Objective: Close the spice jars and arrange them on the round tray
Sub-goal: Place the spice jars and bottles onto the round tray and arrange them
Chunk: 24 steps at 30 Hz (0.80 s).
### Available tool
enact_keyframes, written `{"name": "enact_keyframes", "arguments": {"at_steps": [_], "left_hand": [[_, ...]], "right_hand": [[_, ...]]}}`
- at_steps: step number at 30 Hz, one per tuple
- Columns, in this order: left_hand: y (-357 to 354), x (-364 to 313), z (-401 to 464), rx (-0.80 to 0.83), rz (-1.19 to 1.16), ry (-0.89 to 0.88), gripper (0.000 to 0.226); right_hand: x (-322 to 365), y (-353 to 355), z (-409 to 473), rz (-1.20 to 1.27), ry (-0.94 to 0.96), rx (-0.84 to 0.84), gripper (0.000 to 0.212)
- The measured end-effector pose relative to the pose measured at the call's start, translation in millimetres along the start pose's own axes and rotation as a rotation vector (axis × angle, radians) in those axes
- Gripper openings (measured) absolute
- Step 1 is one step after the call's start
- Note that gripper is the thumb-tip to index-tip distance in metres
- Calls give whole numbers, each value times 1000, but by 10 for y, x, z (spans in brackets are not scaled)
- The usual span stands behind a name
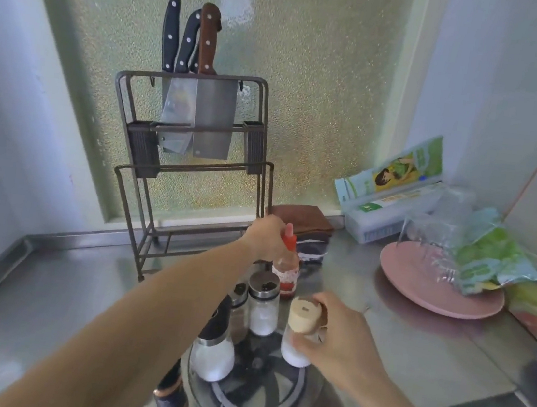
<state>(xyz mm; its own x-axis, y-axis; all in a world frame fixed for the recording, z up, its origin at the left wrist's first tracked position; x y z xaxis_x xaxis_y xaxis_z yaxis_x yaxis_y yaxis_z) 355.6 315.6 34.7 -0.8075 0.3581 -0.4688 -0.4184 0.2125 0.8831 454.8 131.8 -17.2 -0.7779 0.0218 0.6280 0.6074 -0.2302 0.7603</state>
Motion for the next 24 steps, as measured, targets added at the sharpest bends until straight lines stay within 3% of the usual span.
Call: {"name": "enact_keyframes", "arguments": {"at_steps": [4,10,13,17,24], "left_hand": [[130,-30,-143,-74,-9,-32,30],[1046,-421,-893,-188,-148,-115,31],[1340,-571,-1406,-214,-99,-168,30],[1322,-608,-1935,-181,16,-206,25],[912,-543,-2264,-111,198,-249,40]], "right_hand": [[-133,-166,-27,72,-21,98,58],[-74,-275,53,152,26,138,62],[-60,-290,81,145,12,139,64],[-28,-252,100,122,2,82,68],[-39,-225,-7,128,-15,60,67]]}}
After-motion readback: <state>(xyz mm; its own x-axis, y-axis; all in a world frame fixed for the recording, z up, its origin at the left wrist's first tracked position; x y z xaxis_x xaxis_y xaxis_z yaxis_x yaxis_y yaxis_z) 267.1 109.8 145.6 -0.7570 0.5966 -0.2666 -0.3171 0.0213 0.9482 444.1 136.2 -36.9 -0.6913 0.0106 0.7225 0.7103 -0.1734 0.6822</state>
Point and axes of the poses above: each hand's wrist, its own z-axis towards the middle knuckle, its own y-axis out of the back of the hand, x = y × z, the point moved 8 cm from there along z, towards the middle knuckle
